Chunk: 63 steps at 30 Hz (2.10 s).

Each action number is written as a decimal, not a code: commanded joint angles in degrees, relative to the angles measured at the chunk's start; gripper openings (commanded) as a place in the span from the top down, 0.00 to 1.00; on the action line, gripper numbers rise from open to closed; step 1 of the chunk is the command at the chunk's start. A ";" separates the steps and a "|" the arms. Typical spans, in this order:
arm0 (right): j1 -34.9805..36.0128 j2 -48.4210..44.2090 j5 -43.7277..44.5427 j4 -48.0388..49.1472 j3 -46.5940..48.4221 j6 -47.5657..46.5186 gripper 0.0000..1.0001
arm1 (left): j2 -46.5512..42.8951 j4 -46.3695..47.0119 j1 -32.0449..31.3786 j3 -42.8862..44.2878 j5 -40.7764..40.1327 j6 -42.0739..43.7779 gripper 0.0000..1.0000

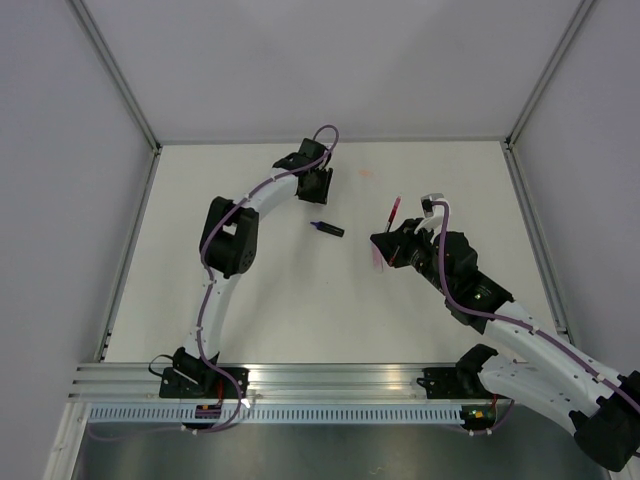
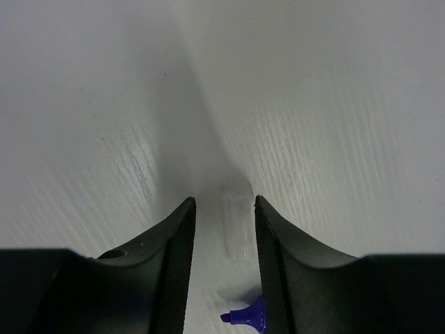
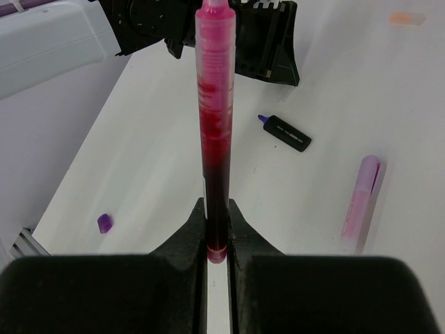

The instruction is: Insert the pens into the pen caps

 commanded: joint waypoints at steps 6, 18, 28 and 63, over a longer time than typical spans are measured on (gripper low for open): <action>-0.01 -0.67 -0.30 2.13 -0.24 0.07 1.00 | 1.71 -1.08 -0.70 1.77 -4.81 4.28 0.61; -0.01 -0.94 0.06 1.87 -0.24 -0.19 1.00 | 1.36 -3.80 -2.02 1.06 -7.98 4.64 0.63; -0.10 -0.59 0.06 1.87 -0.24 -0.28 1.00 | 0.39 -7.58 -1.58 1.85 -7.81 -0.37 0.61; -0.01 1.43 -1.35 2.57 -0.24 -0.20 1.00 | -13.13 -0.21 3.96 -12.46 -4.20 -8.02 0.98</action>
